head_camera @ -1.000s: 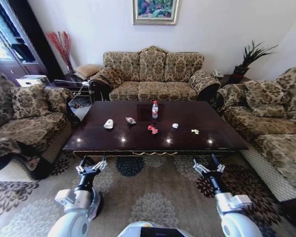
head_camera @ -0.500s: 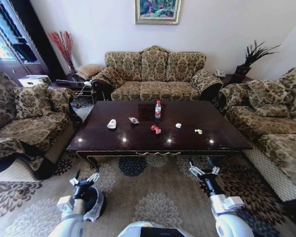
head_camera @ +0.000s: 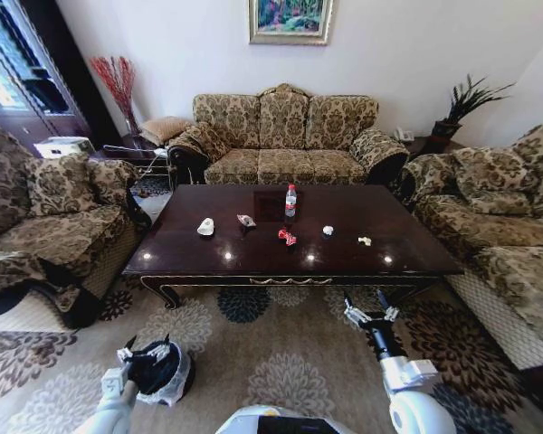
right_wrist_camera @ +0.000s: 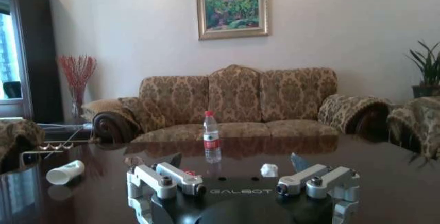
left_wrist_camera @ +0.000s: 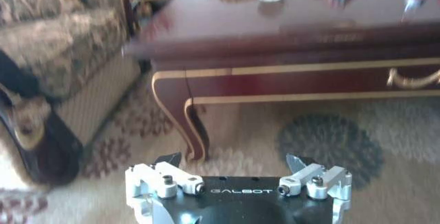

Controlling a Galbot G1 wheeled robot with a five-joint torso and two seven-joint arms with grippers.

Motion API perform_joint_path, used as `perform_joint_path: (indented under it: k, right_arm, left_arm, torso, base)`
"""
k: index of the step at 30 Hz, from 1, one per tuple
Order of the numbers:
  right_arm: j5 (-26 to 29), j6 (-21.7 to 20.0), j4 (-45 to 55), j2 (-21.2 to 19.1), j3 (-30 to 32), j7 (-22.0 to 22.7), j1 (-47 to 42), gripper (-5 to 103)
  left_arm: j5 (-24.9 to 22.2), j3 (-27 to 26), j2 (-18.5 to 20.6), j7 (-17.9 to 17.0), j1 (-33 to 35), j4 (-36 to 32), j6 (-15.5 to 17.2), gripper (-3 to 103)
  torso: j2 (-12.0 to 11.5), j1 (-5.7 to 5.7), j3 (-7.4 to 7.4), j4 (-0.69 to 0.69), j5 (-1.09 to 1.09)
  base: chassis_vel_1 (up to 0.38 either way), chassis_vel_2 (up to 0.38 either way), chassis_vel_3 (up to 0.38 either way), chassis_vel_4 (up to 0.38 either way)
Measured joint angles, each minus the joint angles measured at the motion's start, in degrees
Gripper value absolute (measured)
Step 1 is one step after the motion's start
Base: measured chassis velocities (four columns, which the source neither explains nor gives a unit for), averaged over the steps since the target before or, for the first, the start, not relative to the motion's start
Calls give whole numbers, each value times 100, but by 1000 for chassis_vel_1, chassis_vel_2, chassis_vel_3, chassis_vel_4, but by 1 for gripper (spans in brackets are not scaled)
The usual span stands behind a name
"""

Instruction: Move to the front of the table and place the trash on the table into the trash bin.

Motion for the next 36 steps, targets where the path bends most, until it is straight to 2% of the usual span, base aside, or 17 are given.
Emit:
perform_joint_path:
  k: [10, 18, 25, 28, 29, 36]
  right_arm:
    - [-117, -6, -113, 110, -146, 5, 71, 100]
    - [12, 81, -138, 111, -184, 43, 35, 100]
    - [-159, 133, -105, 136, -162, 6, -72, 100]
    - [-211, 132, -98, 154, -143, 4, -97, 100]
    - [-229, 131, -98, 165, -141, 5, -102, 100]
    - [-281, 106, -106, 236, -138, 13, -121, 100]
  left_arm:
    - [-293, 130, 180, 19, -308, 866, 89, 100]
    - [-476, 245, 279, 71, -574, 1506, 104, 100]
    - [-815, 435, 465, 429, -1165, 2486, 262, 100]
    - [-810, 528, 517, 589, -1373, 2790, 302, 100]
    - [-769, 574, 529, 628, -1490, 2937, 302, 103]
    - [-430, 914, 604, 778, -2224, 3984, 130, 96]
  torso:
    - [-1, 0, 0, -1, 1]
    - [-1, 0, 0, 1, 0]
    - [-1, 0, 0, -2, 0]
    - [-1, 0, 0, 1, 8]
    - [-1, 0, 0, -2, 5]
    - [-1, 0, 0, -2, -2]
  base:
    - [43, 48, -51, -56]
    - [207, 192, -178, -185]
    - [74, 77, -79, -82]
    - [-39, -26, 12, 21]
    - [0, 0, 0, 0]
    - [0, 0, 0, 0]
